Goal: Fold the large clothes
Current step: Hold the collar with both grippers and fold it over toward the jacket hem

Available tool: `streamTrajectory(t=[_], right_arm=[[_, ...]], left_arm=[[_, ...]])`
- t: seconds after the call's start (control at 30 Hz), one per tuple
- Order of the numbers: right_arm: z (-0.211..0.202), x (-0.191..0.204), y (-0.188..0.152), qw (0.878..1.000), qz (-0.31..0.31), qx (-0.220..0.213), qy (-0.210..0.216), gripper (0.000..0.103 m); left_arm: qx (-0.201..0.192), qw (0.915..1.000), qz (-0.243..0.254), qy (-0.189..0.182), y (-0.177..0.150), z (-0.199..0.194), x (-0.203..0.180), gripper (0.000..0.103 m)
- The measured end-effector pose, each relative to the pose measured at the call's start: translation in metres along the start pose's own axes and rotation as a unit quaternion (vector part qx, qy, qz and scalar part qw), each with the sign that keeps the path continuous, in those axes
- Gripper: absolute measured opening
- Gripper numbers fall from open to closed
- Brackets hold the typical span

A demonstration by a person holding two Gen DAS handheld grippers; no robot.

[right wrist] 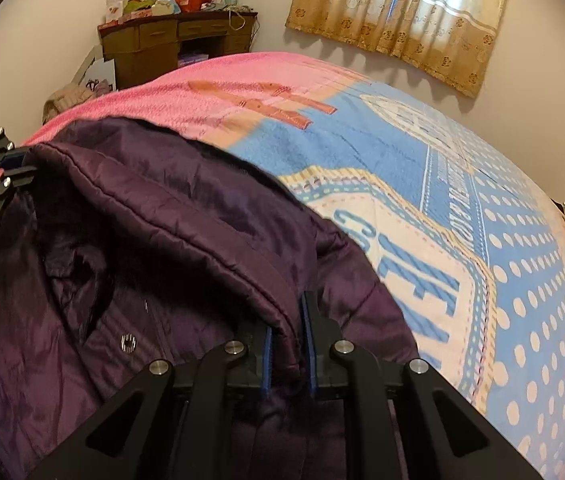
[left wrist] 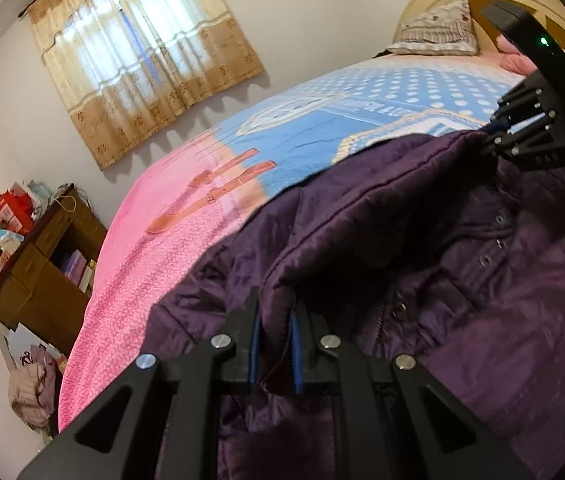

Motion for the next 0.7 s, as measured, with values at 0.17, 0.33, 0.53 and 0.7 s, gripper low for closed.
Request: streamTrajectory(t=[0.17,0.33,0.53,0.7], right_arm=[[0.007,0.005,-0.015,1.0,-0.01,0.017,-0.013,0.013],[0.014,0.01,-0.023,0.999,-0.024,0.036,-0.02,0.014],[-0.015,0.006,-0.027,0.999,0.003,0.044,-0.002,0.051],[-0.059,-0.004,-0.016,0.996,0.083,-0.015,0.008,0.052]], left_arm=[[0.012,0.9995,0.027,0.002,-0.01,0.008,-0.011,0.013],[0.026,0.9982,0.051,0.016,-0.023,0.018,-0.024,0.013],[0.024,0.9983,0.046,0.028,-0.024,0.022,-0.024,0.013],[0.022,0.9986,0.04,0.026,-0.026,0.024,-0.021,0.013]])
Point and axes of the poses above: each gripper's, at about its wrist camera, not at the fingertips, and z roughly the way its jaws point, x to its left, y to its top, the point moved 3 cm from there along z, roughly the way its jaws point, and after that the axes turned 2 degrees about y, right-handed, at the moved point
